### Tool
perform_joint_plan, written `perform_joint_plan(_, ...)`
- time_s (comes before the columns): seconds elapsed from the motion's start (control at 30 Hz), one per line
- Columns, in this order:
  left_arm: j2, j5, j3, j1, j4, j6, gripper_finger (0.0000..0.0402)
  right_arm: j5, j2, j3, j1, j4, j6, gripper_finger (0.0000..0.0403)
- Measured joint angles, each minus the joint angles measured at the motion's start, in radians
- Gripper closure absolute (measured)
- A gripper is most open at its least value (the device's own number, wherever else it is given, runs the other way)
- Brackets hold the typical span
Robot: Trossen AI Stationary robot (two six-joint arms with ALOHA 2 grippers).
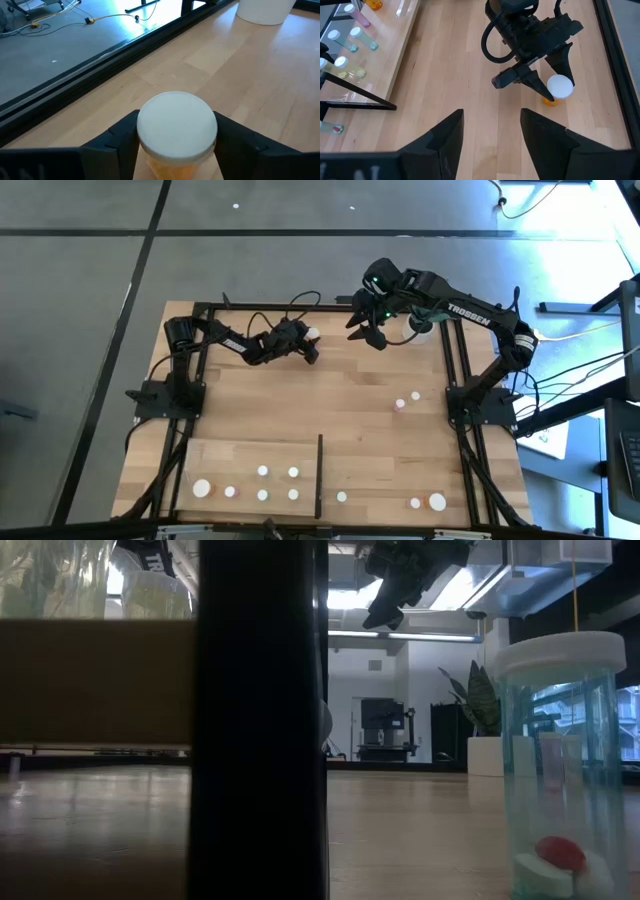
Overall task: Pick and place medicine bottles onto shelf by color
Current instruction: Put the top orange pill bottle on the shelf aligned with the other orange pill bottle
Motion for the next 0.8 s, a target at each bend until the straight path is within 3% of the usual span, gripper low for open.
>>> perform_joint_plan(0.43,-0.048,0.004,-0.001,-0.011,-0.045,0.001,0.0201,0.000,0.000,0.000,0.000,0.000,0.000,0.0205)
perform_joint_plan(0.8,-0.265,-0.064,-0.001,-0.066,-0.343,0.027,0.0202,0.000,0.000,0.000,0.000,0.000,0.000,0.0205)
